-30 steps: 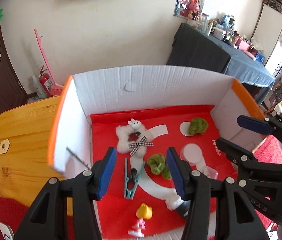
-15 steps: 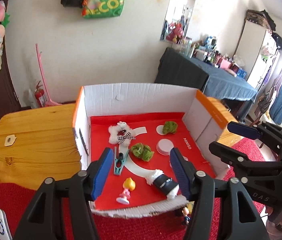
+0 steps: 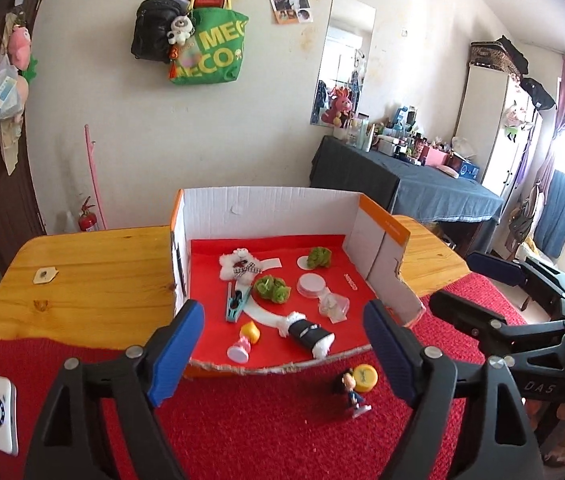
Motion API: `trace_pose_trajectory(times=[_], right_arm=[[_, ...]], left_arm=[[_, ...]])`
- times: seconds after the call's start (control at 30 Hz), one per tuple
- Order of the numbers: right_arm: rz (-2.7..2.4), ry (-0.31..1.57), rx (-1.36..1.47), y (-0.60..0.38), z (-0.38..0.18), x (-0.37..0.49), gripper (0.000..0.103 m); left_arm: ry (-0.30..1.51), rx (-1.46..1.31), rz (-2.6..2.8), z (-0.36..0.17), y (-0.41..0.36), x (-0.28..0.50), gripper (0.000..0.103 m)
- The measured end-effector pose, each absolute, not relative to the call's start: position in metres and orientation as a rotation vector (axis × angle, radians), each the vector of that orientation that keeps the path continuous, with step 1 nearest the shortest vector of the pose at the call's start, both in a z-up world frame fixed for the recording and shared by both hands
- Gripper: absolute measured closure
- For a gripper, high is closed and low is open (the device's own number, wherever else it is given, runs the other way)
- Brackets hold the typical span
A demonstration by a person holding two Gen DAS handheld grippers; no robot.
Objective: Organize objects
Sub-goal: 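Withdraw both tools from the box back over the rug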
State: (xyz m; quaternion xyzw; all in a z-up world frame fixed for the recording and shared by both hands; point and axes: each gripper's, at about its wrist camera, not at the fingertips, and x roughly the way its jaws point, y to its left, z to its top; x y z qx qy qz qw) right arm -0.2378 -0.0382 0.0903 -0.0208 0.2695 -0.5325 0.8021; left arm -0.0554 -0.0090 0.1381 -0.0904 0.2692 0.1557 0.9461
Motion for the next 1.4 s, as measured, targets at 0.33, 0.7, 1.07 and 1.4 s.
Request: trace_pose_trajectory(times=[0.33, 0.7, 1.07, 1.4], right_arm=[[-1.178, 0.52, 0.055, -0.021, 0.057, -0.261, 0.018], [-1.248, 0.551, 0.168, -0.035, 0.023, -0.281, 0.011], [-1.322, 0.61, 0.25, -0.053, -0.005, -0.292, 0.011], [-1.436, 0.63, 0.304, -0.059, -0.011, -0.29, 0.011]], left_arm=[[0.57, -0.251, 0.35, 0.106, -0.015, -0.076, 0.009], [0.669, -0.28, 0.37, 0.061, -0.021, -0.073, 0.006], [0.755, -0.297, 0.354, 0.033, -0.022, -0.065, 0.005], [0.782, -0.295, 0.336, 0.028, -0.022, -0.062, 0.005]])
